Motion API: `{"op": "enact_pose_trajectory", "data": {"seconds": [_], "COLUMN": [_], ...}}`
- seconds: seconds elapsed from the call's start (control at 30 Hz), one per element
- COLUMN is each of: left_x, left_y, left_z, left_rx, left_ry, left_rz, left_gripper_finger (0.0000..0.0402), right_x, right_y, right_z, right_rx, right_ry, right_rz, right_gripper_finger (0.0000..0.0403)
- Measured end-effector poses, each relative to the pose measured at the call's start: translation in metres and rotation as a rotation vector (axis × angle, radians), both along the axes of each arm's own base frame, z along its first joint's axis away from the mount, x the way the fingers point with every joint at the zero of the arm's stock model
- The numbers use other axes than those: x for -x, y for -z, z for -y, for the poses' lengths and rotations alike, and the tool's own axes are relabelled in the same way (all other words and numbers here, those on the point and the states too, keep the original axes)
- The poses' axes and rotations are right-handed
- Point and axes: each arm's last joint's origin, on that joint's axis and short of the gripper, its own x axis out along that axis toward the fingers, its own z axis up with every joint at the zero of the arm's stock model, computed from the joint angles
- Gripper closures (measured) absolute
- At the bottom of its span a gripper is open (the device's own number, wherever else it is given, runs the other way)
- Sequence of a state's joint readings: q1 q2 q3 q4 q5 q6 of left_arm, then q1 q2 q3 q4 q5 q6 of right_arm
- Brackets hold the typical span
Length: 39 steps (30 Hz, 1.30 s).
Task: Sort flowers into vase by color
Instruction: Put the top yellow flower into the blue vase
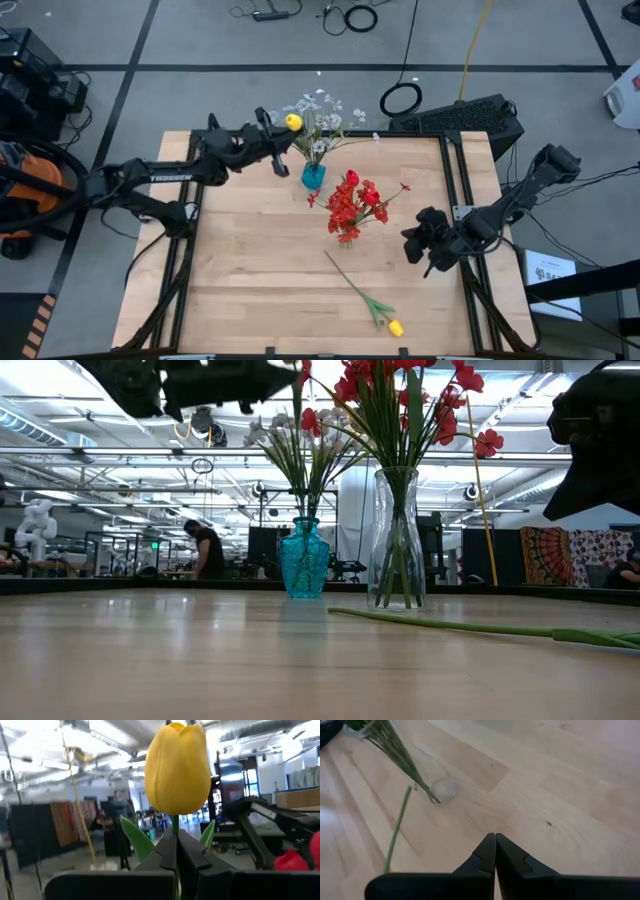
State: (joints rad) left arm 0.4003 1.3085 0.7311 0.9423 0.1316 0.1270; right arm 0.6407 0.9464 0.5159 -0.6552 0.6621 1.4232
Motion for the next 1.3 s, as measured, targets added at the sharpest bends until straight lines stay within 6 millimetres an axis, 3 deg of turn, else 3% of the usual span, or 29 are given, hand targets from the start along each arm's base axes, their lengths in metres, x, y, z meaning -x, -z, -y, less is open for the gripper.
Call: {"op": "enact_pose_trajectory", "data": {"seconds": [0.23, 0.6, 0.77, 1.07, 1.3], "left_x": [-0.01, -0.015, -0.015, -0.014, 0.005], "left_y": [0.016, 0.045, 0.045, 0.048, 0.023], "left_z": [-0.007, -0.011, -0.011, -0.011, 0.004], "left_rx": [0.055, 0.203, 0.207, 0.228, 0.244], "left_ry": [0.056, -0.034, -0.041, -0.035, -0.103], "left_rz": [-0.031, -0.299, -0.302, -0.339, -0.356], "left_gripper_finger": [0.04, 0.0372, 0.0347, 0.0259, 0.0247], "right_x": [-0.003, -0.009, -0.01, -0.011, -0.012], "right_y": [0.006, 0.005, 0.004, 0.003, 0.002], "right_z": [-0.002, -0.007, -0.007, -0.009, -0.009], "right_rx": [-0.035, -0.073, -0.079, -0.097, -0.104], "right_ry": [0.059, 0.05, 0.049, 0.048, 0.048], "right_rz": [-0.013, 0.034, 0.044, 0.068, 0.076], "right_gripper_finger": [0.0403, 0.0403, 0.0403, 0.0403, 0.0403]}}
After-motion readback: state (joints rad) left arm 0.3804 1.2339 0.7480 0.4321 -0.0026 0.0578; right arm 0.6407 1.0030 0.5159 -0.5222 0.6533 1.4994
